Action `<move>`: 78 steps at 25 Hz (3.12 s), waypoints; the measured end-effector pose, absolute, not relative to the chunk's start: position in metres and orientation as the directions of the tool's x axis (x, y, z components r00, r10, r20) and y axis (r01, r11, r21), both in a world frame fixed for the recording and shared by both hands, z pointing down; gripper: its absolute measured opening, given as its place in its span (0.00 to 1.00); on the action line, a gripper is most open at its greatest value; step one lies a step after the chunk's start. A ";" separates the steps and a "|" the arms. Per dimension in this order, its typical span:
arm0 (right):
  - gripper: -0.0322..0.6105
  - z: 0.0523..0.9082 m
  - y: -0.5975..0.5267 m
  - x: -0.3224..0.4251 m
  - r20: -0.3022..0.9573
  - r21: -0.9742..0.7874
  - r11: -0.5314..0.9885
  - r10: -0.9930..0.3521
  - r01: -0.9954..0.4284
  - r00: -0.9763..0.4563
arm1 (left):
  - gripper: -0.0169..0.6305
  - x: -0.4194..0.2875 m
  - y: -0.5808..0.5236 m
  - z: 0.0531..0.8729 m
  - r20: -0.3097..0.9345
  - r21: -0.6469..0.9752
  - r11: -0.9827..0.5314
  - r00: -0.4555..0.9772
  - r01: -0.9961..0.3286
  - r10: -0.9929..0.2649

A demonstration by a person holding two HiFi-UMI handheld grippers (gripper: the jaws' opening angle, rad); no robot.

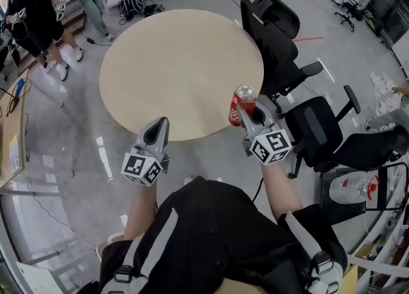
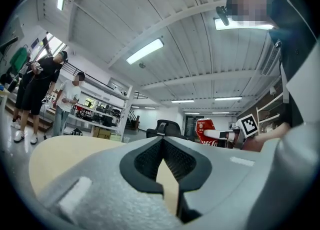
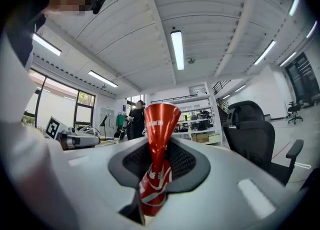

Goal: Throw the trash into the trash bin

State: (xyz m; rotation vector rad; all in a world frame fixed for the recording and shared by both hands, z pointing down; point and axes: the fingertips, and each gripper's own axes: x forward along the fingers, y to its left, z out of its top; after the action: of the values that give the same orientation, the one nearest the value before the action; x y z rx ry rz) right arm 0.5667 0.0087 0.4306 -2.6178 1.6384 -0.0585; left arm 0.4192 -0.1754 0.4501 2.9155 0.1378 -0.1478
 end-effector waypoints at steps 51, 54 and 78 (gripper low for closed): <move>0.17 0.415 -0.133 0.130 -0.061 -0.132 0.609 -0.792 -0.782 -0.607 | 0.03 -0.113 -0.118 0.442 -0.041 0.198 -0.501 0.504 -0.842 -0.863; 0.17 0.413 -0.147 0.095 -0.061 -0.132 0.645 -0.763 -0.753 -0.643 | 0.03 -0.147 -0.120 0.443 -0.047 0.209 -0.456 0.457 -0.865 -0.888; 0.17 0.486 -0.162 -0.163 0.103 -0.193 0.866 -0.449 -0.461 -0.888 | 0.03 -0.377 -0.030 0.518 0.084 0.299 0.014 0.012 -0.954 -0.996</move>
State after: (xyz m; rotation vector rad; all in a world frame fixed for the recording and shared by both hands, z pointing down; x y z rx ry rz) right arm -0.1629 -0.1616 0.4856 -0.7530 3.0881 -0.3406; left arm -0.3771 -0.0299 0.5177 2.0192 -2.0219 -0.2230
